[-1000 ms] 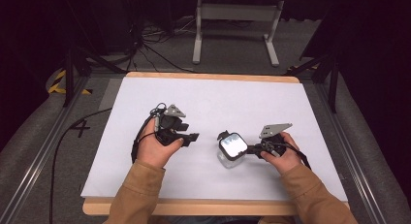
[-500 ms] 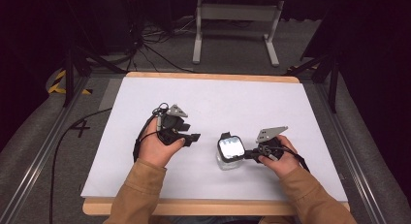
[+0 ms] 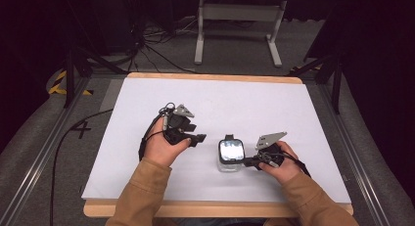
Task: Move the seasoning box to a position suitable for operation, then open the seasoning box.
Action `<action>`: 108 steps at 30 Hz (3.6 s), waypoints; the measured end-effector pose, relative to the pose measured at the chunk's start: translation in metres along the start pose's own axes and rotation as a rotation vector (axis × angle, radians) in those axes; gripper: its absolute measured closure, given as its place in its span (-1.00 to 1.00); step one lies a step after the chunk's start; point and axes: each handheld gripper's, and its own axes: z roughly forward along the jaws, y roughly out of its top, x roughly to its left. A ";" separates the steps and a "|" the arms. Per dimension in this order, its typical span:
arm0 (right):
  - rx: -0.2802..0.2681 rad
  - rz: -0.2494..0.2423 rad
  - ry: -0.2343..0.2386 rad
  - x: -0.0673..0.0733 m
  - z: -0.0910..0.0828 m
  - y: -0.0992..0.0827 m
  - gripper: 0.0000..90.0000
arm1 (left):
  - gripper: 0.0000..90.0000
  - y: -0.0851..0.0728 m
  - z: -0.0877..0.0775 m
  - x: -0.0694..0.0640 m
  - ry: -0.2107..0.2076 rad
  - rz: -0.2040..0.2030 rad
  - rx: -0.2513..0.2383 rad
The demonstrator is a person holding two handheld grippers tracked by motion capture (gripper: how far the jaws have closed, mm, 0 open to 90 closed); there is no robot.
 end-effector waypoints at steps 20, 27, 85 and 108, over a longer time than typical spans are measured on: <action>-0.074 0.102 -0.103 -0.008 -0.048 -0.030 0.96 | 0.76 0.036 0.025 -0.014 -0.159 0.070 -0.079; -0.072 0.122 -0.125 -0.006 -0.056 -0.040 0.95 | 0.91 0.042 0.045 -0.015 -0.213 0.066 -0.080; -0.235 0.016 -0.012 0.041 -0.044 -0.006 0.99 | 1.00 0.043 0.080 -0.009 -0.224 0.024 -0.003; -0.316 0.018 -0.015 0.040 -0.039 0.003 1.00 | 0.88 0.041 0.065 -0.016 -0.164 0.052 -0.037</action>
